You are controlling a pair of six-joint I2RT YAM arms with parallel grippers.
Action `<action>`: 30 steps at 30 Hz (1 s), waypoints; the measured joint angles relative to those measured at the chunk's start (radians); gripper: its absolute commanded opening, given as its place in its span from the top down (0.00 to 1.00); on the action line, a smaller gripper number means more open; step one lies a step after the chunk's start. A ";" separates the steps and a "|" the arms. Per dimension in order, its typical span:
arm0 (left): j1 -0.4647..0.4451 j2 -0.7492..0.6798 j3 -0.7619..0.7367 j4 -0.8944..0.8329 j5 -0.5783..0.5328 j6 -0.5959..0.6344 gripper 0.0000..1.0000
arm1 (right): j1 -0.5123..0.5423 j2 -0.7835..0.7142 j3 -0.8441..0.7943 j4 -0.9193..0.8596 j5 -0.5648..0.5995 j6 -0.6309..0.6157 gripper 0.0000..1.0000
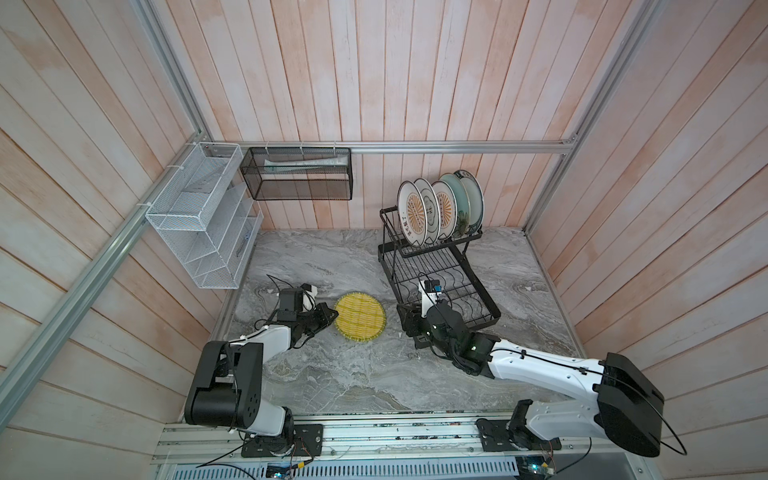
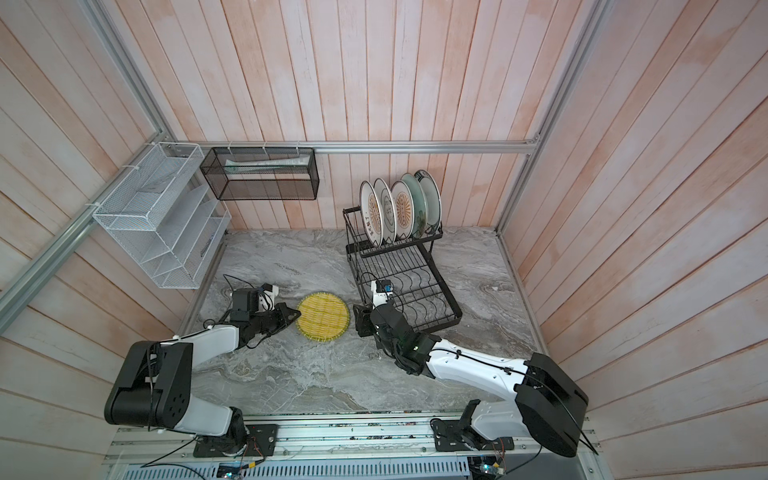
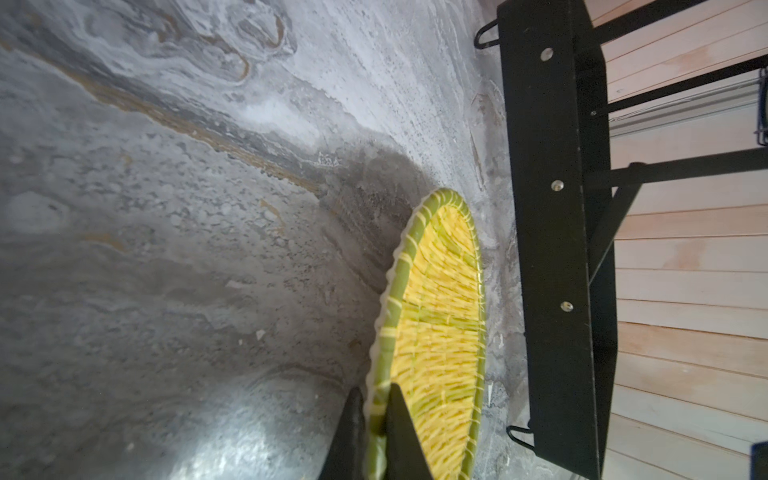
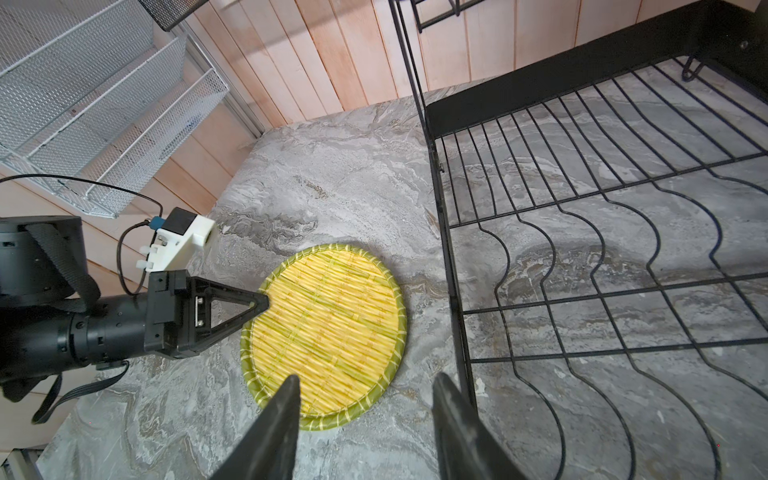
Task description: Load the plates into the dish rack
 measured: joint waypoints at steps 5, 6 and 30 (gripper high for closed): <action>0.015 -0.021 0.000 -0.002 0.036 -0.013 1.00 | -0.018 0.000 -0.004 0.006 -0.023 0.008 0.48; 0.018 -0.027 0.000 -0.005 0.042 -0.015 1.00 | -0.023 -0.002 -0.008 0.009 -0.029 0.011 0.47; 0.050 -0.185 -0.060 0.138 0.271 -0.178 1.00 | -0.125 -0.015 -0.119 0.169 -0.260 0.136 0.39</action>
